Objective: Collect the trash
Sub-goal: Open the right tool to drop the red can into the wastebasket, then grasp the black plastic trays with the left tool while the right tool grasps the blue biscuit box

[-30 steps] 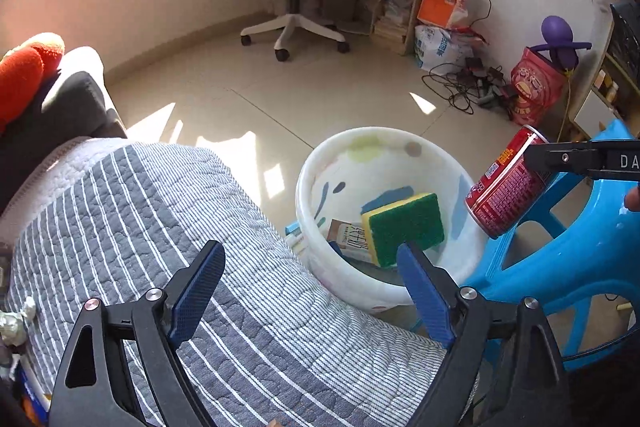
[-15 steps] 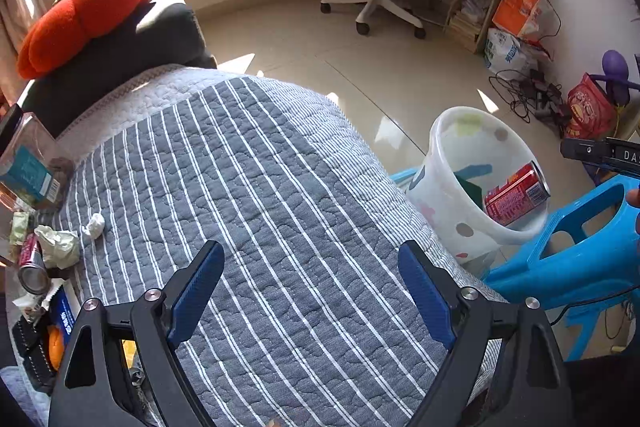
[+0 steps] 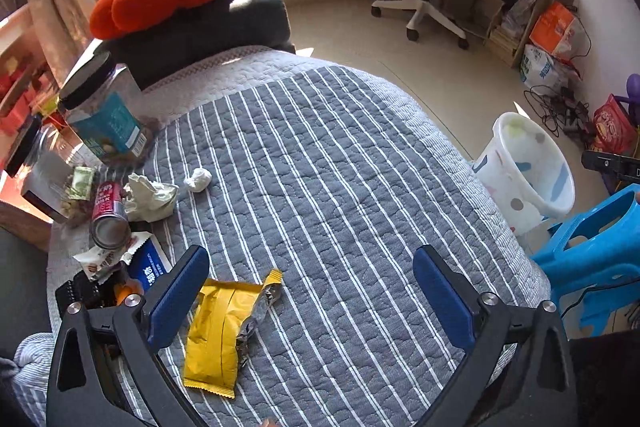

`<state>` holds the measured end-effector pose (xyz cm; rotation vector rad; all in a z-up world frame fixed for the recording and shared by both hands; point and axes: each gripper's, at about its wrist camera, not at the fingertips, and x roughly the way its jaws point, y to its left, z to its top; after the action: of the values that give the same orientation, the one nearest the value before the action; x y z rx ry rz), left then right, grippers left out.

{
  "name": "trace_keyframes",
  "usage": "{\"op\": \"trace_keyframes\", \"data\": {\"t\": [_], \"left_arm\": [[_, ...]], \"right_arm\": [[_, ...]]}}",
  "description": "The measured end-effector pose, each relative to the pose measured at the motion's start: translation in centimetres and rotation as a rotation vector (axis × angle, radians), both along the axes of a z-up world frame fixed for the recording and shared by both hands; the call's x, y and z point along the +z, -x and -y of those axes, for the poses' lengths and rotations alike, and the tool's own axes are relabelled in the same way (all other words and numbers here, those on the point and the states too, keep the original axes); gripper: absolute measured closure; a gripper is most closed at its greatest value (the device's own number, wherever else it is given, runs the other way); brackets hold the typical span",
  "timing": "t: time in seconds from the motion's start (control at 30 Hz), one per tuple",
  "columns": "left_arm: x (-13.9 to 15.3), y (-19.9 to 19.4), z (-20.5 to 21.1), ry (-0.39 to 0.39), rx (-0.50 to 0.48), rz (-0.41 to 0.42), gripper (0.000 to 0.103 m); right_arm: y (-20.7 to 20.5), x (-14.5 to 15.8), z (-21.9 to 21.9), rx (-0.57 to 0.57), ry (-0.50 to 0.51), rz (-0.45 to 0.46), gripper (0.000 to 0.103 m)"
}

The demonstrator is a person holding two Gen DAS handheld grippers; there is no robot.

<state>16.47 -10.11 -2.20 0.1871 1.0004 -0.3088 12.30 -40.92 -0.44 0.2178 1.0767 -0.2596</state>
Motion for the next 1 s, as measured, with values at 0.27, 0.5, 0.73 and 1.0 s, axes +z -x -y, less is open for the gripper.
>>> {"op": "trace_keyframes", "data": {"t": [0.27, 0.5, 0.73, 1.0], "left_arm": [[0.5, 0.5, -7.1, 0.042, 0.109, -0.023, 0.0], [0.3, 1.0, -12.8, 0.052, 0.188, -0.052, 0.0], [-0.4, 1.4, -17.6, 0.04, 0.268, -0.082, 0.0], [-2.4, -0.1, -23.8, 0.121, 0.435, -0.197, 0.0]], "right_arm": [[-1.5, -0.2, -6.2, 0.126, 0.046, 0.003, 0.001], [-2.7, -0.9, -11.3, 0.219, 0.072, -0.018, 0.001], [-4.2, -1.7, -15.7, 0.278, 0.058, -0.04, 0.001], [-5.8, -2.9, -20.5, 0.336, 0.068, -0.075, 0.001]]}}
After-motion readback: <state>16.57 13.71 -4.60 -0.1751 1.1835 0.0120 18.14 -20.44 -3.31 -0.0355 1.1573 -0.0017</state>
